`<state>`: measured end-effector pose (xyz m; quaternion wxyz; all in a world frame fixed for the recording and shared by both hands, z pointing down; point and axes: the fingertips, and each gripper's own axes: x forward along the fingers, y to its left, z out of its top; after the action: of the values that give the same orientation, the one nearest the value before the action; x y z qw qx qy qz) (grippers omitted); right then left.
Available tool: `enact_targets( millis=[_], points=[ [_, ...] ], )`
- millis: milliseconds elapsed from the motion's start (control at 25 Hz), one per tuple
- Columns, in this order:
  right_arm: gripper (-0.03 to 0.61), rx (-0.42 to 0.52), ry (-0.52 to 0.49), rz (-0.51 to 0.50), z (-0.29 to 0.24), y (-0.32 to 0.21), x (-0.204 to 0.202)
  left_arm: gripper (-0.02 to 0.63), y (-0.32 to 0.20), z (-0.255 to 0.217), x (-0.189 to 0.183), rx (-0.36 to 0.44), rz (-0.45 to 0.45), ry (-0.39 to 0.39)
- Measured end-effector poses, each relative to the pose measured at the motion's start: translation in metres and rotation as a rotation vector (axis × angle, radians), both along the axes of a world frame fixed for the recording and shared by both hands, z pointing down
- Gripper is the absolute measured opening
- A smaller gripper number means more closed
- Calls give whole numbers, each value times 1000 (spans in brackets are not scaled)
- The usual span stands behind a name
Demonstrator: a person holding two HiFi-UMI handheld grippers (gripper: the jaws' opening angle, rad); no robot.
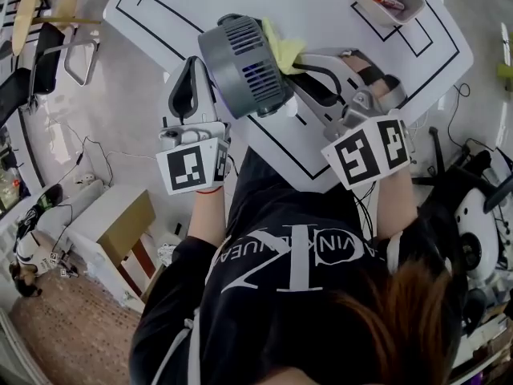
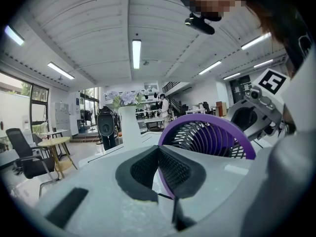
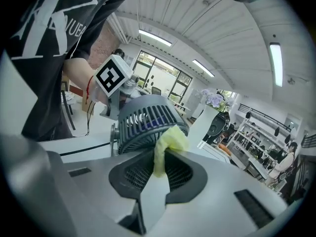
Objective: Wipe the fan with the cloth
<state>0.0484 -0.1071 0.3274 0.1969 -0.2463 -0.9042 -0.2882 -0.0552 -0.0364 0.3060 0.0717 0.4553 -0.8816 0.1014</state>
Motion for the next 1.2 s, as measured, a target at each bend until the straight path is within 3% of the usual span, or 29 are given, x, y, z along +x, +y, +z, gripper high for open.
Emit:
enact_targets(
  millis=[440,840,1200],
  points=[
    [58,-23,25,24,26,-4,-19,11,5,7,-5,-19,-3,3],
    [58,-47,168,-10,49,14,16,11,-7,-7,2,14,25,5],
    [58,-102,158,2,27,24,29,11,-4,-24,5,60,34,-10]
  ],
)
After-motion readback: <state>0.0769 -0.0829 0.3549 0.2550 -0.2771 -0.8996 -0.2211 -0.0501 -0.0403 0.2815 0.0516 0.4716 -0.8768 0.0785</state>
